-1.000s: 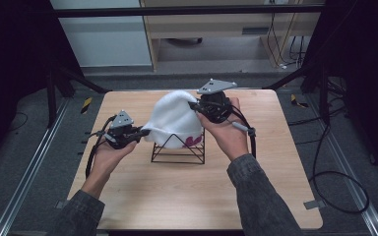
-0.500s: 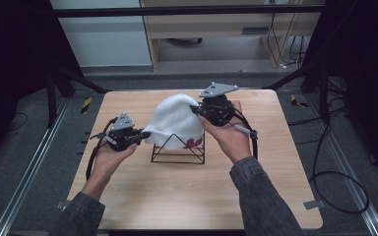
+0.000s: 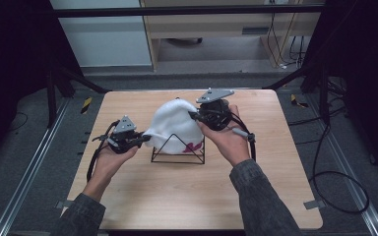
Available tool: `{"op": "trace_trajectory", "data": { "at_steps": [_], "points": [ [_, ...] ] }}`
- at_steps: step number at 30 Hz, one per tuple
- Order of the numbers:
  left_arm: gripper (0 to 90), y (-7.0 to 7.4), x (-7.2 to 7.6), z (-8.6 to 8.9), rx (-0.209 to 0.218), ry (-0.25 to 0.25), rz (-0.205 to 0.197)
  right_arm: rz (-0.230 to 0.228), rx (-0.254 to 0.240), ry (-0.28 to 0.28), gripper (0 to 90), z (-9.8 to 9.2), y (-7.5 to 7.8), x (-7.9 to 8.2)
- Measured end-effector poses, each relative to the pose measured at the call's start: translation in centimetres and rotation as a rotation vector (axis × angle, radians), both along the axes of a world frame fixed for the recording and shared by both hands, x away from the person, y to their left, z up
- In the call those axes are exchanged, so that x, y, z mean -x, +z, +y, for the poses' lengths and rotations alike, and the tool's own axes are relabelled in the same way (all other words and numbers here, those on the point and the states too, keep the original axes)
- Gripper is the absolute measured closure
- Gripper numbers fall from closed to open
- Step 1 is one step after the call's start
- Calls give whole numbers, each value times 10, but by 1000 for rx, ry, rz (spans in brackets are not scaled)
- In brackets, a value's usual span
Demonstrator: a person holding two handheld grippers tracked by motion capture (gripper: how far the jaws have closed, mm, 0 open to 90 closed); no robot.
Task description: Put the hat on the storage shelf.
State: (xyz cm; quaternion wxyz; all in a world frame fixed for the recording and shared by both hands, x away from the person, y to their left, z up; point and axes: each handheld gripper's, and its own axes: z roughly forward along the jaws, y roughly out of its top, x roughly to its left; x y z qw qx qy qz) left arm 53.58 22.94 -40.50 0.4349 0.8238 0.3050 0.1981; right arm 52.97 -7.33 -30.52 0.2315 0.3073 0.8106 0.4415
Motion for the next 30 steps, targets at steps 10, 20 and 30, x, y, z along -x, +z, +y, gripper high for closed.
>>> {"op": "trace_trajectory", "data": {
  "at_steps": [10, 20, 30],
  "points": [
    [824, -8, 1, 2, -6, -5, 14, 17, 18, 12, 814, 3, -9, 1],
    [824, -16, 2, 2, -14, -12, 35, 37, 26, 18, 813, 3, -13, 0],
    [824, -21, 1, 0, -16, -10, 46, 41, 37, 24, 813, 8, -12, 0]
  ]
}}
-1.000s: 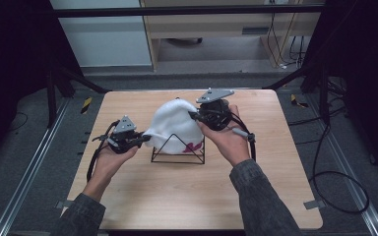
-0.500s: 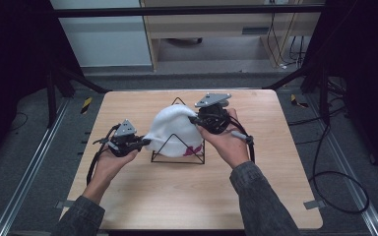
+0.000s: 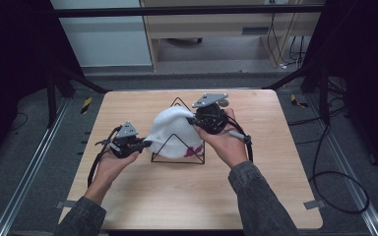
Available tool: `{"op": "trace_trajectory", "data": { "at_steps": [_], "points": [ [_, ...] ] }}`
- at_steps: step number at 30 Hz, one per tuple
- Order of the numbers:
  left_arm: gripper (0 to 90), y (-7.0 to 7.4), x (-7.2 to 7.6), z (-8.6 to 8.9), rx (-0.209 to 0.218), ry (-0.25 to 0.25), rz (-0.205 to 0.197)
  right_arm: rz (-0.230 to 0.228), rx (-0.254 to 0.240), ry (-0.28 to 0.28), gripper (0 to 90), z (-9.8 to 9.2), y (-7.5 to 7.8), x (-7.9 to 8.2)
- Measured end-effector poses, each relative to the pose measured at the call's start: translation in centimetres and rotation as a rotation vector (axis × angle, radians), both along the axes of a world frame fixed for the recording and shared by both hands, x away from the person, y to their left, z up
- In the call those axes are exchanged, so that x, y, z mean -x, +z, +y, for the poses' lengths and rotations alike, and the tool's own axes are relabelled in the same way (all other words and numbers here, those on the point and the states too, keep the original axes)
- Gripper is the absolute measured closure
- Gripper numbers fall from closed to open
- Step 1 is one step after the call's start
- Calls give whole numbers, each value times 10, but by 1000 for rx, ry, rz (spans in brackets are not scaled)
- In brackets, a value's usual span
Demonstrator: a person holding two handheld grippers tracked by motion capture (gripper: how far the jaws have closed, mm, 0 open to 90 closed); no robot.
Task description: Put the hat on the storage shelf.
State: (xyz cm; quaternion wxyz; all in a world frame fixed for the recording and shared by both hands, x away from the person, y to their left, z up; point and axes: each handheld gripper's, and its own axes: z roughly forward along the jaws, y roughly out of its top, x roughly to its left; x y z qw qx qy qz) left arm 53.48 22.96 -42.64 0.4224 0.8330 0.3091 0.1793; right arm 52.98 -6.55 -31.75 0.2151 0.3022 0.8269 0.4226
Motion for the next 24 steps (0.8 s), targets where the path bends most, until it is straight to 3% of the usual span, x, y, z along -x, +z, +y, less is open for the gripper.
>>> {"op": "trace_trajectory", "data": {
  "at_steps": [16, 19, 24],
  "points": [
    [820, -16, -4, 2, -24, 7, 36, 46, 38, 27, 787, 11, -9, 1],
    [799, -17, -4, 3, -24, 12, 37, 52, 43, 26, 727, 11, -10, 3],
    [693, -16, 2, 9, -35, 26, 21, 50, 44, 16, 577, 6, -10, 13]
  ]
}}
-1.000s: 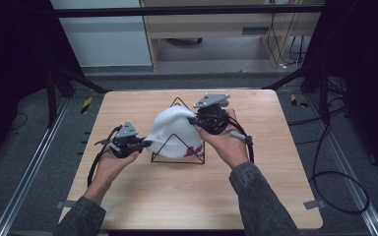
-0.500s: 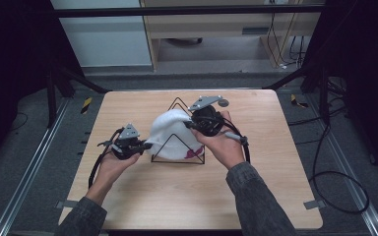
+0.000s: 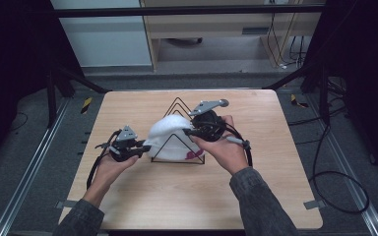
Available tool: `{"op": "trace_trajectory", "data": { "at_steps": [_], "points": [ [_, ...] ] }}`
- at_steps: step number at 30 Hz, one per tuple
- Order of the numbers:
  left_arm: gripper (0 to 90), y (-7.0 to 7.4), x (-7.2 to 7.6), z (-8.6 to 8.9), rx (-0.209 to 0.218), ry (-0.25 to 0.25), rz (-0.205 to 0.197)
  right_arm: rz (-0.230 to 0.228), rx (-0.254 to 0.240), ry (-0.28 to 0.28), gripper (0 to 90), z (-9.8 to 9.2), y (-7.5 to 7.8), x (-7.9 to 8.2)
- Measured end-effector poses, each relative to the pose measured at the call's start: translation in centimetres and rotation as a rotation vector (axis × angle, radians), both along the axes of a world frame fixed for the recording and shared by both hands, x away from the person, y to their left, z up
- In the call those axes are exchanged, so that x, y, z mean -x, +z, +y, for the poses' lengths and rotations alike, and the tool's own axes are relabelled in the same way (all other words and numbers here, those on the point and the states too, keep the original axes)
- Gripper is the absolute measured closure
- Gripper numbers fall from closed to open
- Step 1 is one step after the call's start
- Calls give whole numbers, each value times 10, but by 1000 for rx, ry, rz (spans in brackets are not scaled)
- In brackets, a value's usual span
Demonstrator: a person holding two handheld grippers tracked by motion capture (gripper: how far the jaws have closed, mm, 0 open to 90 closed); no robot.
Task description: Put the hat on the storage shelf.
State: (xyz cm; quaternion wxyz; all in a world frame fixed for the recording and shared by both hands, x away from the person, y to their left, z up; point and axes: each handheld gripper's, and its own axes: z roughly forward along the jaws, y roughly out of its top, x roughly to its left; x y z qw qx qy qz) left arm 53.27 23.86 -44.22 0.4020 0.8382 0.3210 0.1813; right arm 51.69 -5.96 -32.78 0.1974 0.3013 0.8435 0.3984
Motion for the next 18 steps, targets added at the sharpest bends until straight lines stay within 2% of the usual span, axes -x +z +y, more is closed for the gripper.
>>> {"op": "trace_trajectory", "data": {
  "at_steps": [3, 5, 7, 11, 16, 18],
  "points": [
    [628, 4, 6, 5, 20, 12, -22, -1, -8, -7, 507, -4, -1, 6],
    [537, 8, 10, 8, 8, 27, -37, -4, -9, -15, 454, -8, -2, 10],
    [489, 10, 13, 12, 5, 31, -48, -3, -11, -22, 395, -11, -3, 12],
    [305, 12, 21, 19, -16, 83, -50, -22, -18, -57, 252, -24, -5, 20],
    [127, 12, 31, 23, -28, 85, -60, -57, -42, -110, 150, -41, -5, 29],
    [78, 12, 35, 25, -20, 80, -72, -62, -48, -125, 122, -49, -7, 34]
  ]
}}
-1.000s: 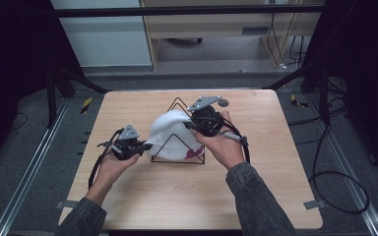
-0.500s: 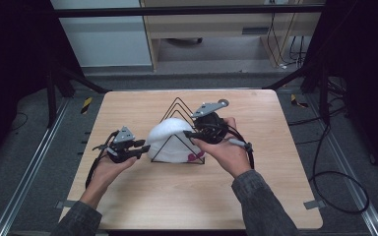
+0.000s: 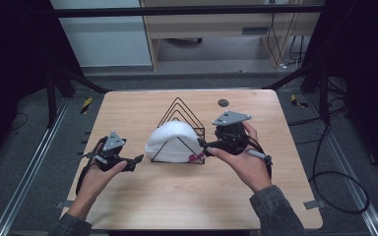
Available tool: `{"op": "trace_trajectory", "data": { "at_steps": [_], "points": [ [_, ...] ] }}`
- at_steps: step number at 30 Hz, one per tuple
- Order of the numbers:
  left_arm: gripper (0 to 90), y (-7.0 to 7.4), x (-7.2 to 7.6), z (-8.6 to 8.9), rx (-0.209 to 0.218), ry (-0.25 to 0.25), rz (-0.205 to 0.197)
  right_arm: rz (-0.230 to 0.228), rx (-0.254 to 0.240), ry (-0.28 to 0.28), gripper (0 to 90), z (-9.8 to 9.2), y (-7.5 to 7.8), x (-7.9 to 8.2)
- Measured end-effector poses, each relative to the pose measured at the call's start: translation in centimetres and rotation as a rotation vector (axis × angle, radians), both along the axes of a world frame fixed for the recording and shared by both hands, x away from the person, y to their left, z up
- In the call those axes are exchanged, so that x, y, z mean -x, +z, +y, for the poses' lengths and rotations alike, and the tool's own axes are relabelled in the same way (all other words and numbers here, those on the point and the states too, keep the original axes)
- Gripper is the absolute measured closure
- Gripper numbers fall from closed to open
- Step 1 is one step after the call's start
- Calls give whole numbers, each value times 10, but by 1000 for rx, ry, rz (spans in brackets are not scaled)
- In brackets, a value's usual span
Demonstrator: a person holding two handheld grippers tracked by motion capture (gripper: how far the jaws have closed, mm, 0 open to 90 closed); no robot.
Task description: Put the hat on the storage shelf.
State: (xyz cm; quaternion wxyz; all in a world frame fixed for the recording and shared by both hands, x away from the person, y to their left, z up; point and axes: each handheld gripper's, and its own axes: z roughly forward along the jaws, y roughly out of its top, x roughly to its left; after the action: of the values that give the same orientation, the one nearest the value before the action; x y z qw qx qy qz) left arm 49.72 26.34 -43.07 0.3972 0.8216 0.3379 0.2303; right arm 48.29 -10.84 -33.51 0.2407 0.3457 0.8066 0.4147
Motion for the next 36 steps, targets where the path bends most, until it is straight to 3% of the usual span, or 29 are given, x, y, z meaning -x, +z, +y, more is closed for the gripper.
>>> {"op": "trace_trajectory", "data": {
  "at_steps": [5, 9, 13, 19, 22, 27, 33, 36],
  "points": [
    [46, -8, 7, 6, 2, 0, -11, -21, -18, -23, 78, -25, -8, 15],
    [50, -17, 9, 9, 5, -10, 8, -12, -35, -54, 66, -52, -21, 30],
    [50, -25, 10, 7, -25, -40, 21, 17, -53, -95, 98, -75, -38, 38],
    [52, -34, 8, 6, -58, -40, 43, 86, -15, -163, 120, -99, -70, 44],
    [52, -37, 7, 6, -84, -42, 52, 122, -4, -191, 120, -110, -88, 43],
    [52, -43, 2, 8, -97, -23, 68, 142, 16, -213, 127, -120, -108, 38],
    [60, -49, -7, 13, -111, 27, 76, 200, 26, -240, 141, -127, -135, 18],
    [58, -53, -10, 17, -114, 45, 100, 225, 28, -251, 141, -125, -148, 8]
  ]
}}
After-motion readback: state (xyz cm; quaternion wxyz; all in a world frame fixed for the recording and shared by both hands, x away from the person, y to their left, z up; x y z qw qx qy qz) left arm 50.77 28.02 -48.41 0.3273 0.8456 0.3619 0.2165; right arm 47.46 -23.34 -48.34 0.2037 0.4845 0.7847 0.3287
